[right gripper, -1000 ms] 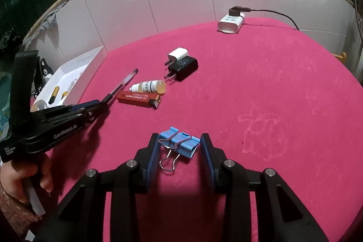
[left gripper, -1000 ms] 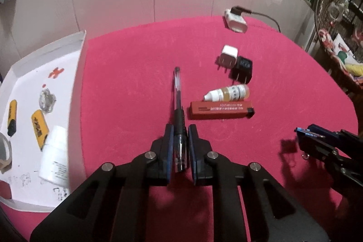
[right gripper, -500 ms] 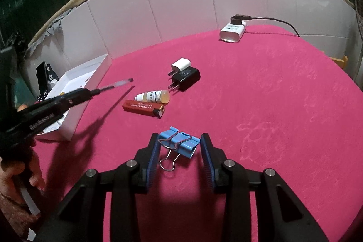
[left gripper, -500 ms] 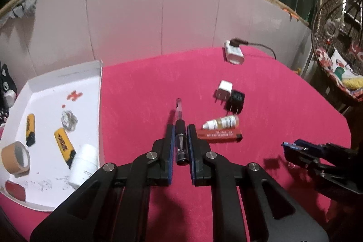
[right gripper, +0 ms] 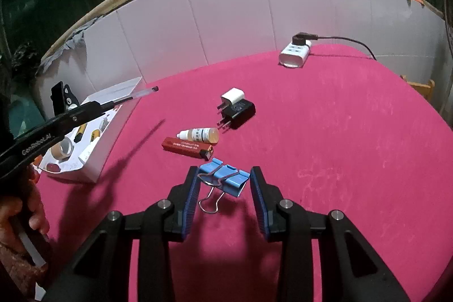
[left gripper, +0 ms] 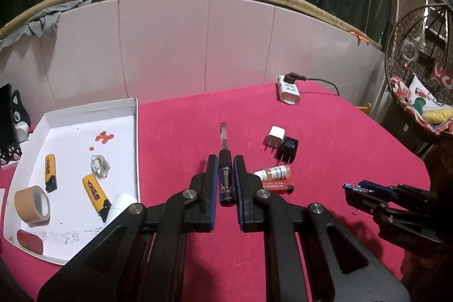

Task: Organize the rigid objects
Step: 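Carry the black pen and blue binder clip over the white tray with both tools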

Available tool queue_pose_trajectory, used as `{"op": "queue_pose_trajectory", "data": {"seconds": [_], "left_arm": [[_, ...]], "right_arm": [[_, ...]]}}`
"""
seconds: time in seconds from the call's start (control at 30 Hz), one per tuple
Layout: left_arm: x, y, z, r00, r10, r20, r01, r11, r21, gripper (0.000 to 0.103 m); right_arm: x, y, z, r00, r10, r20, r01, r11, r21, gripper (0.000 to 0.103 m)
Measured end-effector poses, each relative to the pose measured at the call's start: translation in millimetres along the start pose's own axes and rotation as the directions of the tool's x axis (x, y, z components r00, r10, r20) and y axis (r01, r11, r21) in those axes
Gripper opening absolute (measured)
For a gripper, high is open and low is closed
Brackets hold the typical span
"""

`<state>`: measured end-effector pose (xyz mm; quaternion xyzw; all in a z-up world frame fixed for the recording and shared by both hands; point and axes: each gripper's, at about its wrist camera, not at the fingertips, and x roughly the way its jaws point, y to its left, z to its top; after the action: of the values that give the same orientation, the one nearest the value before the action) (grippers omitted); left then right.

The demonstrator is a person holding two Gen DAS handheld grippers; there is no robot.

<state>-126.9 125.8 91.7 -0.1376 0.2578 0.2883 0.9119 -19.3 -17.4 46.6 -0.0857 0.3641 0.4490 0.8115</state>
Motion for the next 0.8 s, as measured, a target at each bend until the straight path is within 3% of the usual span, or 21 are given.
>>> {"op": "queue_pose_trajectory", "data": {"seconds": [0.8], "left_arm": [[-55.5,60.3,13.2,0.989,0.081,0.121,-0.065,0.99,-0.127,0.01]], "right_arm": [[-16.6,42.8,48.7,0.993,0.032,0.114,-0.018,0.992,-0.122,0.035]]}}
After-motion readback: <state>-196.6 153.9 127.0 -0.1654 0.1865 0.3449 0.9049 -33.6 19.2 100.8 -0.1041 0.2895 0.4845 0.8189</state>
